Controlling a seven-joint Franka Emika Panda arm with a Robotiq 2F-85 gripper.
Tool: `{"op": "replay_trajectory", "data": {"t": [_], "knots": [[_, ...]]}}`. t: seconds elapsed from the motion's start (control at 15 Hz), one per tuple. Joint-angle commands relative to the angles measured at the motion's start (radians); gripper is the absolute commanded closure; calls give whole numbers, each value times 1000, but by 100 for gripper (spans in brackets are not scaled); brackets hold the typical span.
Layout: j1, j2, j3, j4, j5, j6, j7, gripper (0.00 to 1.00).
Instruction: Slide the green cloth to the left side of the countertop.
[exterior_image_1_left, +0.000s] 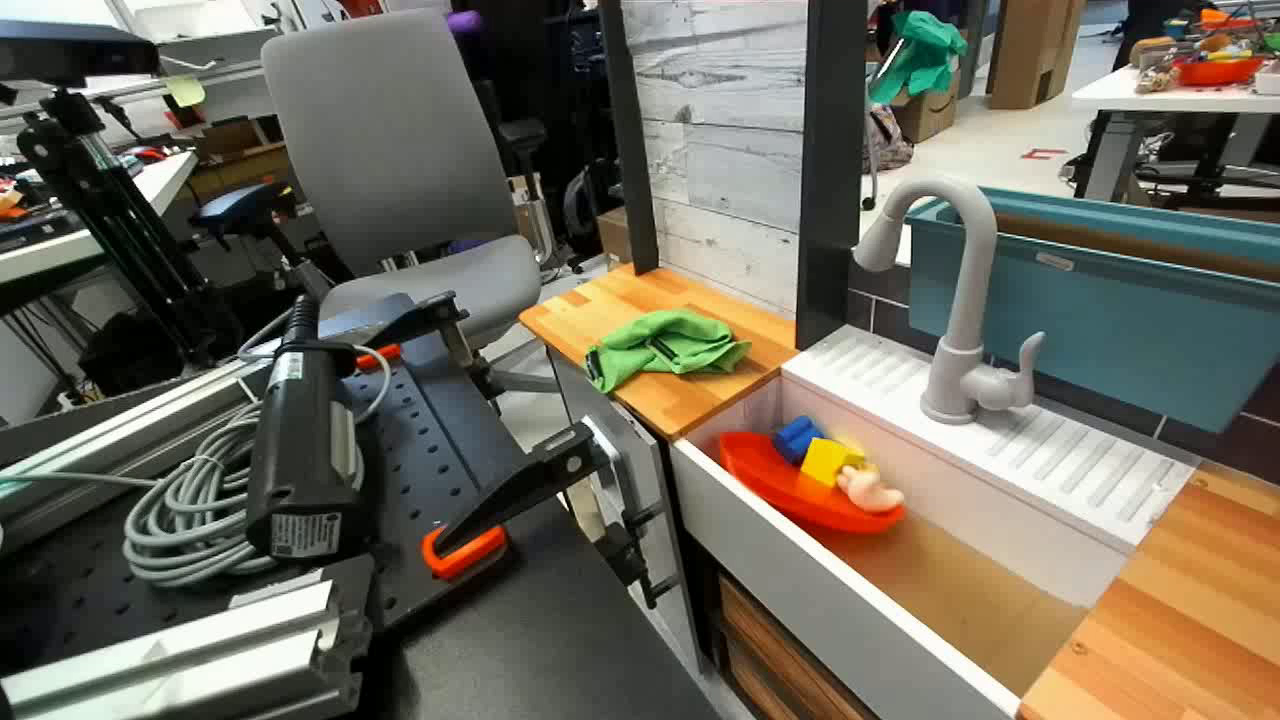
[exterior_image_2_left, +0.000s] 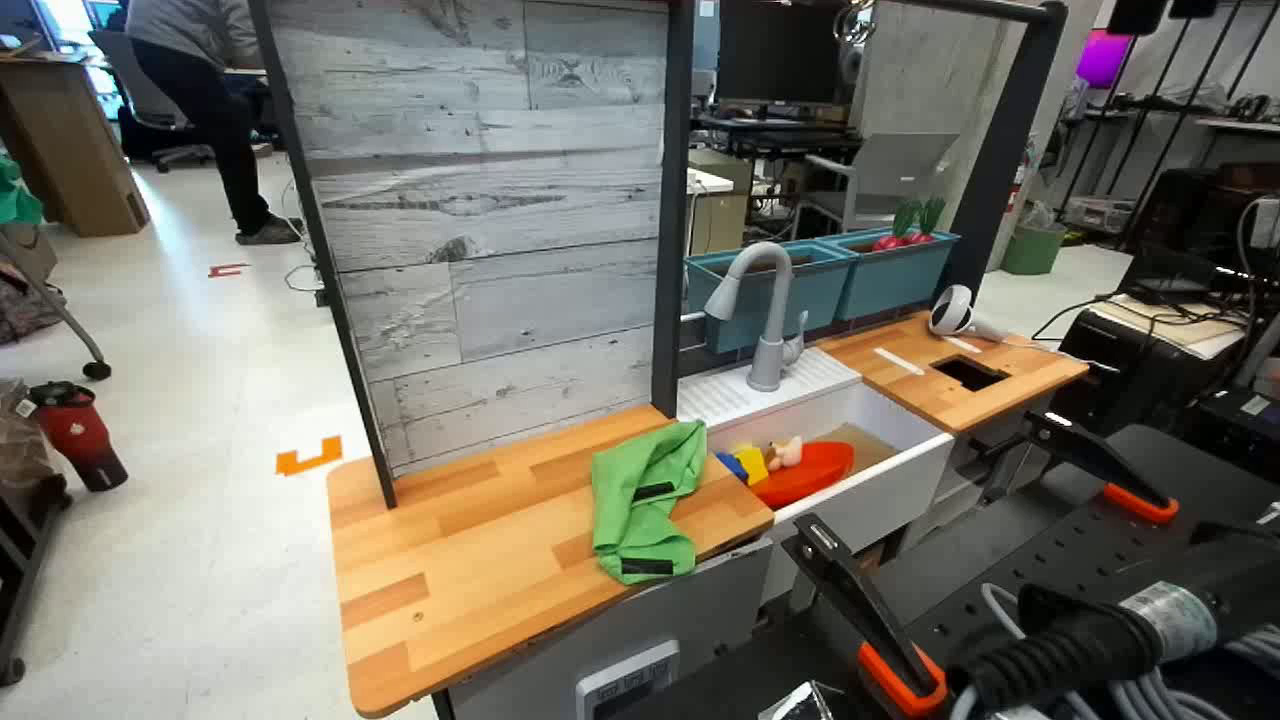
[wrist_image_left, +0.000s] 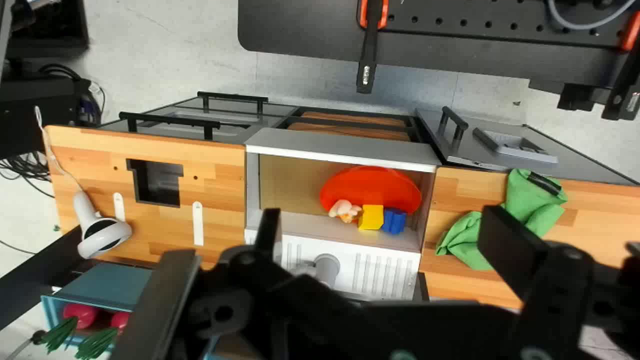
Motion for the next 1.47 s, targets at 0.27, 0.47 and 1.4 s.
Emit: {"op": "replay_trajectory", "data": {"t": [0.27,0.47,1.4], "knots": [[11,55,13,6,-6,50,43,0],[36,173,54,6,-7,160,107,0],[195,788,130,185,15,473,238,0]]}}
